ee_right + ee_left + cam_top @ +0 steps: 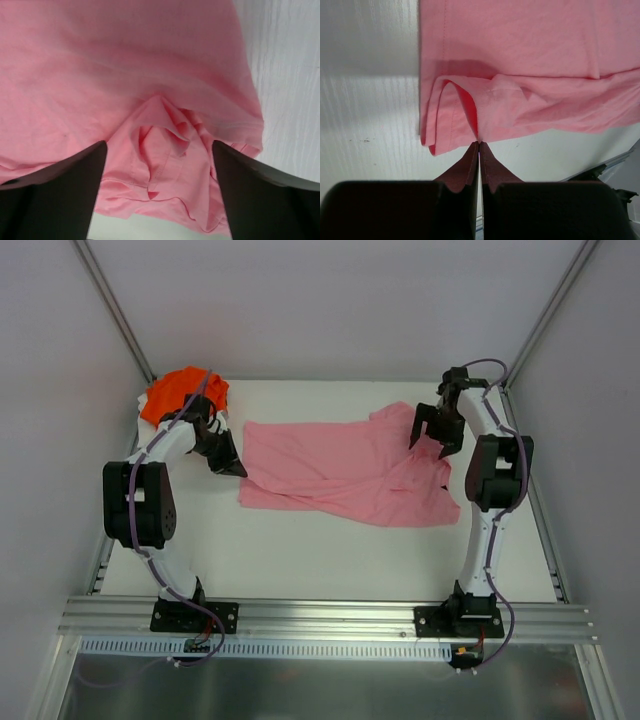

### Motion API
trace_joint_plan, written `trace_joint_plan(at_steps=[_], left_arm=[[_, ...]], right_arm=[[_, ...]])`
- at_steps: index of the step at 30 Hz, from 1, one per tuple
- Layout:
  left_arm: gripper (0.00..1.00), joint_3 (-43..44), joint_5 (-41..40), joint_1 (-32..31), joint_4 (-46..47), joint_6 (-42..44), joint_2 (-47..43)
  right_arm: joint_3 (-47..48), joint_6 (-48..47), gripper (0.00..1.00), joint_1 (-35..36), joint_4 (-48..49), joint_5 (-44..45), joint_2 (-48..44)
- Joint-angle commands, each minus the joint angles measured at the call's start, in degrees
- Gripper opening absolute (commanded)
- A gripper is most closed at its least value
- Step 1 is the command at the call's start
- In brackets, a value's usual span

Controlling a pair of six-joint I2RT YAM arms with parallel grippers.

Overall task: Fold and stack the t-shirts
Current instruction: Fold the flattened tshirt in 1/3 of the way

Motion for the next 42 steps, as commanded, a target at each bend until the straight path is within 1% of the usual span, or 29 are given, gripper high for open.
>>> trace_joint_plan(at_steps=[1,2,6,9,10,15,17,22,25,28,30,31,32,33,34,35,37,41,42], left_arm=[[0.0,0.47,-0.19,0.21,0.8,-0.51,0.66],[0.0,0.73,-0.1,0.21,0.89,-0.51,0.75],[0.0,1.96,0.34,0.21,1.41,-0.59,0.93],[0.0,3.02,0.43,0.21,1.85,-0.94,1.8],[0.0,3.72,0.34,0.21,2.11,-1.12,2.41],[0.0,4.51,-0.1,0.21,5.53,-2.96,4.0],[0.0,3.9,-0.71,0.21,6.86,-4.01,4.35],[0.0,1.7,-2.38,0.21,14.41,-5.95,6.02],[0.0,1.97,-3.79,0.21,17.83,-7.36,7.25],[0.0,2.49,-6.24,0.21,19.08,-9.2,8.21],[0.36,4.41,-7.22,0.21,17.94,-8.68,9.27],[0.48,4.6,-7.74,0.21,17.42,-7.9,9.54],[0.77,3.12,-10.53,0.03,19.24,-6.76,7.54],[0.95,1.63,-11.17,0.03,19.26,-6.75,5.87],[0.99,0.22,-11.69,-0.14,21.08,-5.61,4.02],[0.99,-1.01,-12.05,-0.15,24.06,-5.17,2.26],[0.99,-2.78,-12.4,-0.15,25.67,-3.59,-1.52],[0.98,-2.08,-8.37,-0.06,26.82,-0.6,-3.99],[0.98,-0.43,-7.23,0.03,26.03,-0.25,-3.65]], right_arm=[[4.28,1.06,0.98,-0.79,-0.11,0.76,-0.08],[4.72,1.15,1.0,-0.88,0.42,1.11,-0.69],[9.81,2.81,1.0,-0.88,0.52,0.76,-4.56],[9.83,2.82,0.99,-2.1,-0.36,-0.29,-8.86],[8.61,2.9,0.99,-2.2,-0.1,-0.73,-10.53],[-4.39,2.64,1.0,-2.2,2.18,-2.05,-22.11],[-9.04,2.55,0.99,-2.2,2.71,-2.84,-24.86],[-14.78,2.55,0.99,-2.03,2.98,-4.24,-31.71],[-17.68,2.2,1.0,-1.68,2.62,-4.25,-34.61],[-20.23,1.94,1.0,-1.59,2.27,-4.25,-36.9],[-21.11,2.02,1.0,-1.59,2.18,-4.51,-37.87],[-21.72,1.94,0.99,-1.5,2.27,-4.42,-38.4],[-22.08,1.76,1.0,-1.59,2.1,-4.34,-39.45],[-22.08,1.76,1.0,-1.5,2.1,-4.34,-39.46],[-22.51,1.76,0.99,-1.5,2.01,-4.25,-39.63],[-22.78,1.85,0.99,-1.5,2.27,-3.99,-40.07],[-23.48,1.85,1.0,-1.5,2.53,-3.37,-40.42],[-21.91,1.67,0.99,-1.5,3.59,-3.37,-38.5],[-20.86,0.28,1.0,-1.5,3.68,-3.8,-36.23]])
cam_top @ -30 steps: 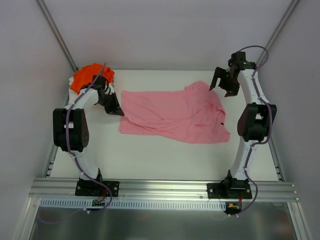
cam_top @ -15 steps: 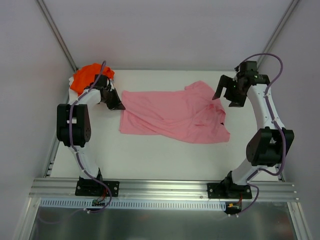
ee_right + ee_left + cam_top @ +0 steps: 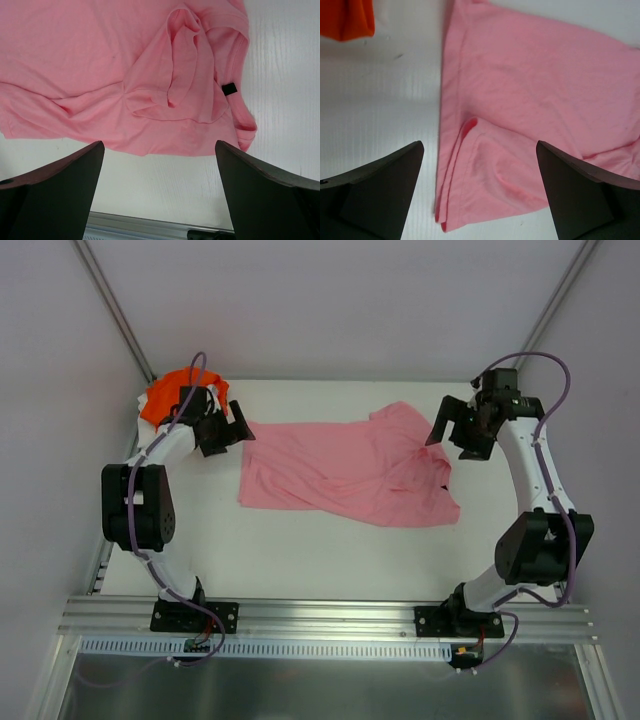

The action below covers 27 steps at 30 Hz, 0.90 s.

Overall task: Fold and stack the t-shirts
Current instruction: Fold the flattened tshirt in 1/3 of the way

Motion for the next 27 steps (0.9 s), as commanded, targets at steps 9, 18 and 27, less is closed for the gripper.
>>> trace_joint_plan(at_steps=[9,18,27], left_arm=[[0.96,8.46,17.72,2.7,12.21,-1.63,3.87],[0.95,19.55,16.95,4.12,1.32,-0.24,13.02],[0.94,26.83,25.02,2.71,-3.85,-5.51,22.51]], right_arm=[[32.18,-1.48,0.99,0.36,-5.92,-5.09,23.47],[41.74,2.38,1.0,-0.78,-4.01,-12.65,39.92],[41.92,7.74,0.99,-2.63,0.04,-19.95,48.0]])
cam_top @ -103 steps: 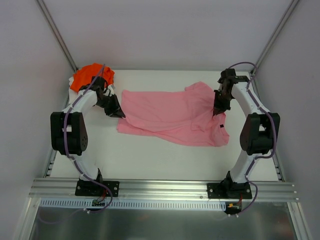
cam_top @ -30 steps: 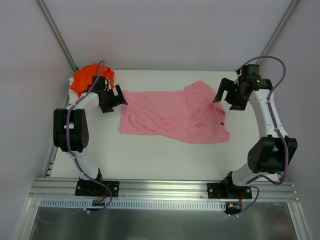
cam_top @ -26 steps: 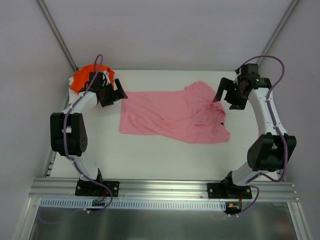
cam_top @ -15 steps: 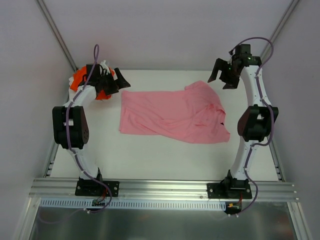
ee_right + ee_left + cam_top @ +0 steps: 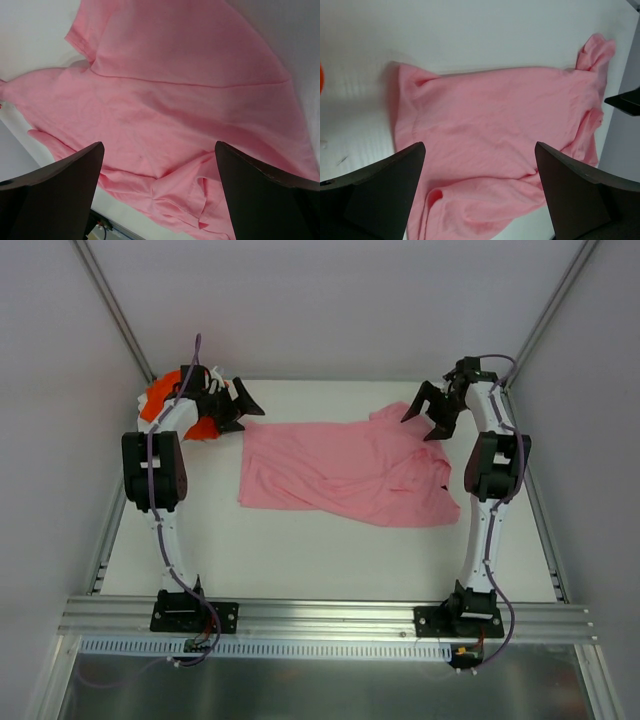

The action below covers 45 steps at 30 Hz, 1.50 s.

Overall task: Fold and stack the t-shirts
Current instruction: Fold the flattened tshirt in 1/3 of the way

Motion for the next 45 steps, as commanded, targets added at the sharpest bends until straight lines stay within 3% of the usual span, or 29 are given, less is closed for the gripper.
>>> trace_joint_plan(at_steps=[1,8,18,27,39,45], left_arm=[[0.94,5.03,5.62,-1.2,-3.41,-3.04,4.31],[0.95,13.63,5.18,-2.61,-9.46,-3.31,10.55],[0.95,13.74,-0.87,-5.34,-17.73,-0.68,11.7],[0.95,7.33,-3.61,-5.51,-20.28,2.93,7.31],[0.95,-13.14,-5.98,-5.51,-17.21,6.0,-5.34],[0.95,-10.8,-5.8,-5.42,-17.12,5.22,-9.3]], right_arm=[[1.85,3.27,1.0,-0.82,1.88,-4.89,0.17],[-1.14,4.85,0.99,-0.9,2.5,-6.65,0.43],[-8.77,4.41,0.99,-0.82,1.27,-5.25,-3.52],[-24.5,3.62,1.0,-0.81,2.84,-5.6,-11.68],[-41.55,0.19,1.0,-0.38,4.25,-3.23,-24.78],[-39.38,0.02,0.99,-0.38,3.82,-1.56,-28.48]])
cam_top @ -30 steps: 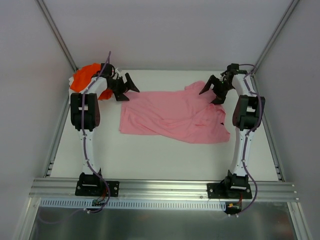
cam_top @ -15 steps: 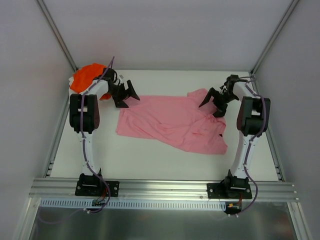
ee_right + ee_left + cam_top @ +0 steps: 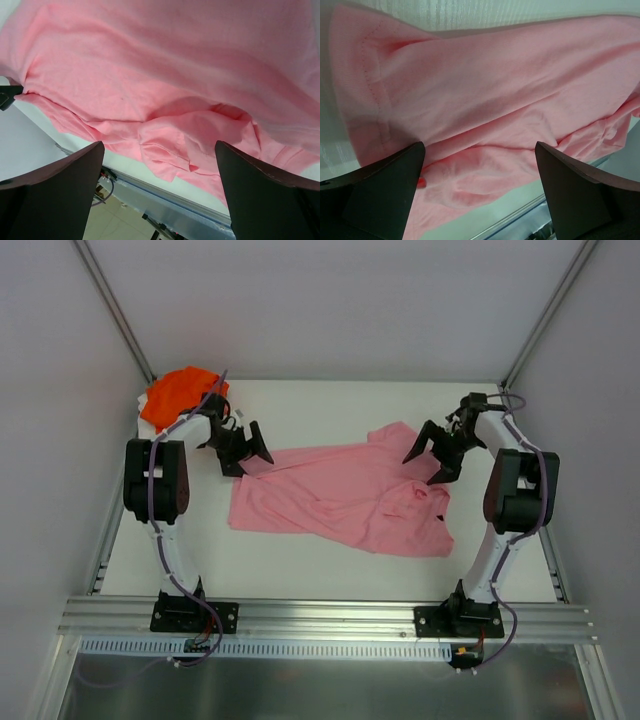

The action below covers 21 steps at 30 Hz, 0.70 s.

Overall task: Fold and stack the t-shirts
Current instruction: Fold the flattened tshirt in 1/3 of the way, then grap the side of the flattened tshirt furthest away from the robot with both arms

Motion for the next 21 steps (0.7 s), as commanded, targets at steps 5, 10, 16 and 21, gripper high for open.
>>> trace_joint_plan(at_steps=[5,10,16,21], left_arm=[[0.97,11.91,-1.46,0.08,-1.19,-1.96,-2.13],[0.99,20.98,0.47,0.08,2.23,-5.13,1.3],[0.99,20.11,2.58,0.17,6.97,-5.57,1.13],[0.99,16.33,4.43,0.17,10.32,-5.57,-0.72]], right_arm=[[16.89,1.64,0.99,0.32,-0.98,0.83,2.34],[42.86,4.2,1.0,0.32,-7.1,-2.51,16.84],[46.38,8.15,0.99,-0.55,-3.2,-8.75,26.62],[37.76,10.26,0.99,-0.73,1.48,-11.91,26.45]])
